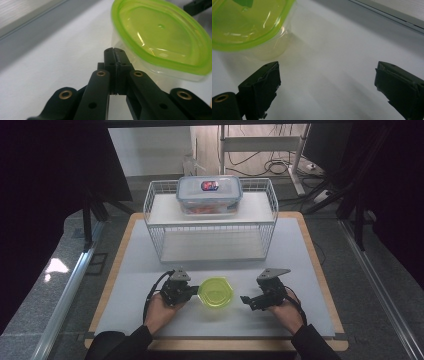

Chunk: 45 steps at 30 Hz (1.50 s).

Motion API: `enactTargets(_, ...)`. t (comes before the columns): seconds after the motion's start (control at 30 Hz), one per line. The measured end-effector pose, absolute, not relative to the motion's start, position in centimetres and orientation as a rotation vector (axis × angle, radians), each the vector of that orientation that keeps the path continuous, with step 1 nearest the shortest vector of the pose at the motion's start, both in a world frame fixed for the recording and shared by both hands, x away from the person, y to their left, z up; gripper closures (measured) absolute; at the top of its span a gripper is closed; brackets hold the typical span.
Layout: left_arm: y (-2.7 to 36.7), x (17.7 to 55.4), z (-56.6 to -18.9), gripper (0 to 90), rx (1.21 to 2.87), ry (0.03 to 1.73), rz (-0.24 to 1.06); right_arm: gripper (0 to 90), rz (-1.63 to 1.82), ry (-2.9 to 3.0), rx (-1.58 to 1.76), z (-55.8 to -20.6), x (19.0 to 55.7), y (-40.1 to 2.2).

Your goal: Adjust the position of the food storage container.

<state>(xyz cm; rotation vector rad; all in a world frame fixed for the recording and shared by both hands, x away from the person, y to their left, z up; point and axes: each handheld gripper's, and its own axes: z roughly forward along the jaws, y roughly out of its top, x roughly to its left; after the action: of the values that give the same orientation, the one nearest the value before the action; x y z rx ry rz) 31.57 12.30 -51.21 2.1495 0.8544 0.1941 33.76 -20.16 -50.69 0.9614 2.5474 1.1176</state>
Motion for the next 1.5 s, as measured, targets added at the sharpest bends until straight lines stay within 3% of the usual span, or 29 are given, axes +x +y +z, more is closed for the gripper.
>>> enactTargets(0.3, 13.1, 31.6, -51.2, 88.5, 2.145, 0.879, 0.204, 6.4, 1.113, 2.554, 0.962, -50.7, 33.8, -20.2)
enactTargets(0.57, 14.6, 31.2, -50.9, 80.1, 2.138, 0.892, 0.279, 6.4, 1.115, 2.550, 0.963, -50.6, 33.8, -20.3)
enactTargets(0.83, 16.9, 29.8, -50.5, 55.3, 2.075, 0.895, 0.361, 6.4, 1.128, 2.538, 0.968, -50.4, 33.7, -20.4)
enactTargets(1.07, 17.9, 28.0, -50.8, 25.4, 2.111, 0.849, 0.444, 6.4, 1.131, 2.537, 0.977, -50.4, 33.7, -20.4)
enactTargets(1.3, 18.7, 27.3, -51.4, 8.0, 2.117, 0.880, 0.408, 6.4, 1.136, 2.540, 0.977, -50.4, 33.7, -20.3)
enactTargets(1.5, 19.0, 27.0, -51.3, 2.4, 2.081, 0.868, 0.421, 4.5, 1.161, 2.534, 0.996, -50.4, 33.7, -20.2)
